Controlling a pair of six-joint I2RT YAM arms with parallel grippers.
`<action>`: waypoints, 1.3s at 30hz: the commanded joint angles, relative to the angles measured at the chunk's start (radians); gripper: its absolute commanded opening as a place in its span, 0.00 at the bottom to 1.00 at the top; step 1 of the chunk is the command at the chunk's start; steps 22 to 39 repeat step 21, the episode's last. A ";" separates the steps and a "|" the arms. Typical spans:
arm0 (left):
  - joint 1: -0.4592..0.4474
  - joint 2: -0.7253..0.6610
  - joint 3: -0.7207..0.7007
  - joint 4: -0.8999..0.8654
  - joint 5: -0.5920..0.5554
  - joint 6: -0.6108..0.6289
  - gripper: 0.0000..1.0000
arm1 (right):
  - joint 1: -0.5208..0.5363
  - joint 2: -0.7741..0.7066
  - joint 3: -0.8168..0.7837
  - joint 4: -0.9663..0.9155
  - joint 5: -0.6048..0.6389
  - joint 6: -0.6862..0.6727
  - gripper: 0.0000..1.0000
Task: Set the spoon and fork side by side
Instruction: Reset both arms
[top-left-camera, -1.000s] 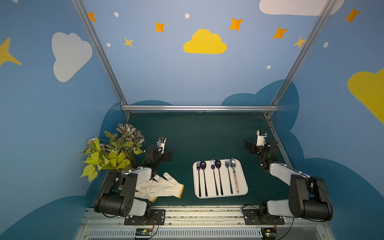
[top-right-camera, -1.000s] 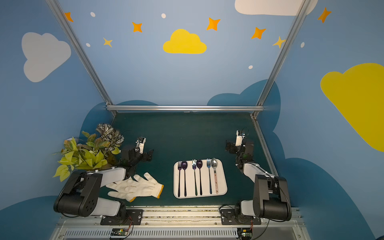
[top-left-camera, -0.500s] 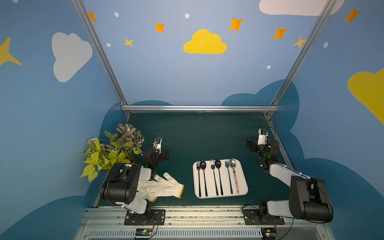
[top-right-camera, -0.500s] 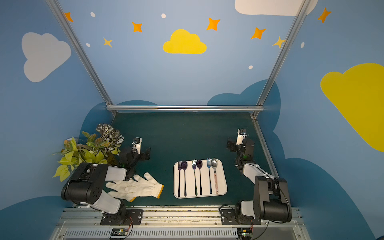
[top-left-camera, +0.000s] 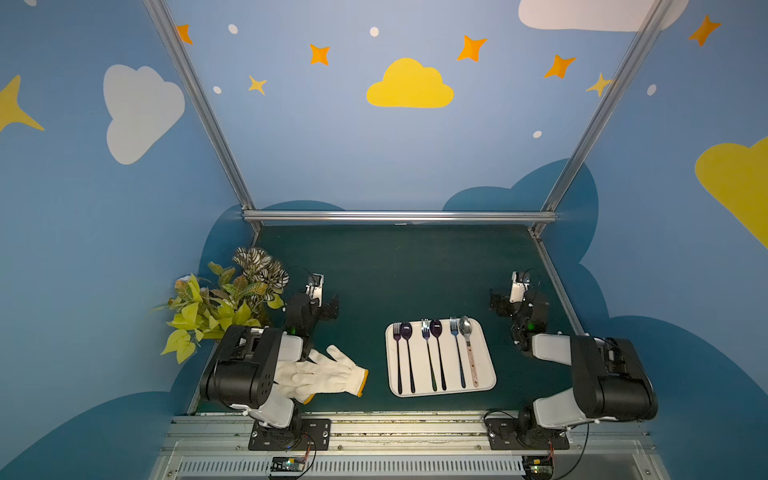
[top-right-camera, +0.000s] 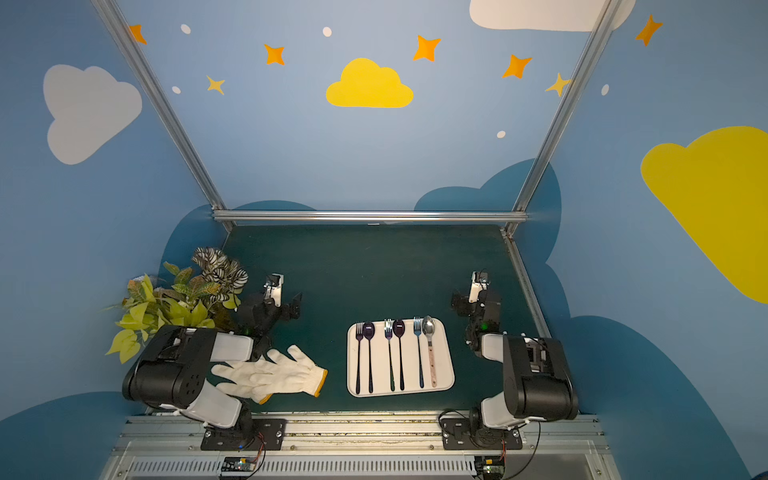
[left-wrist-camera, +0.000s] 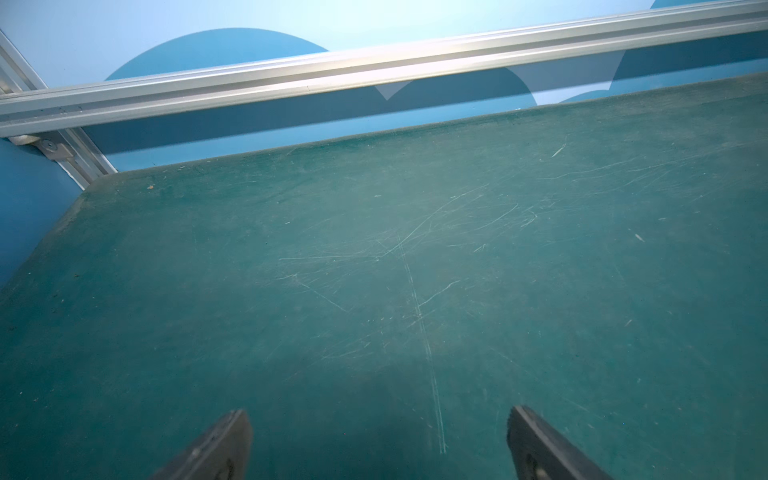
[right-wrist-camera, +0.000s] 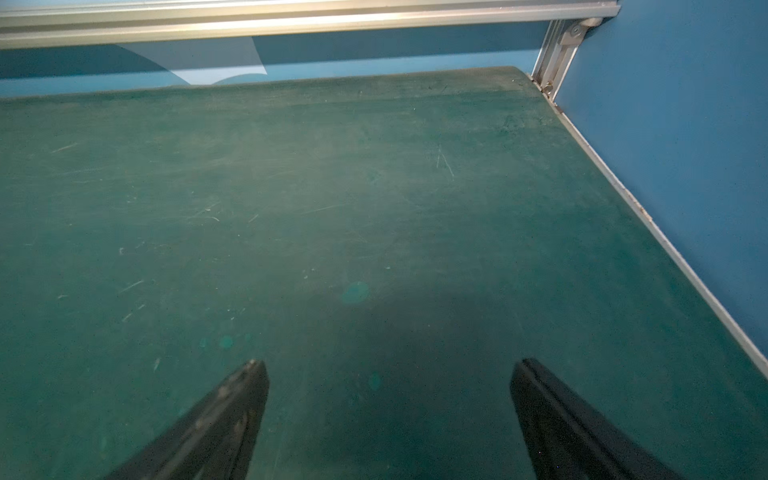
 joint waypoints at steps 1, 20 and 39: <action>-0.004 -0.002 0.008 0.018 -0.007 0.005 1.00 | -0.003 0.005 -0.013 0.123 0.028 0.015 0.98; -0.006 -0.002 0.012 0.008 -0.008 0.007 1.00 | -0.001 0.021 -0.015 0.147 0.038 0.016 0.98; -0.006 -0.002 0.010 0.012 -0.009 0.009 1.00 | -0.001 0.021 -0.014 0.147 0.038 0.017 0.98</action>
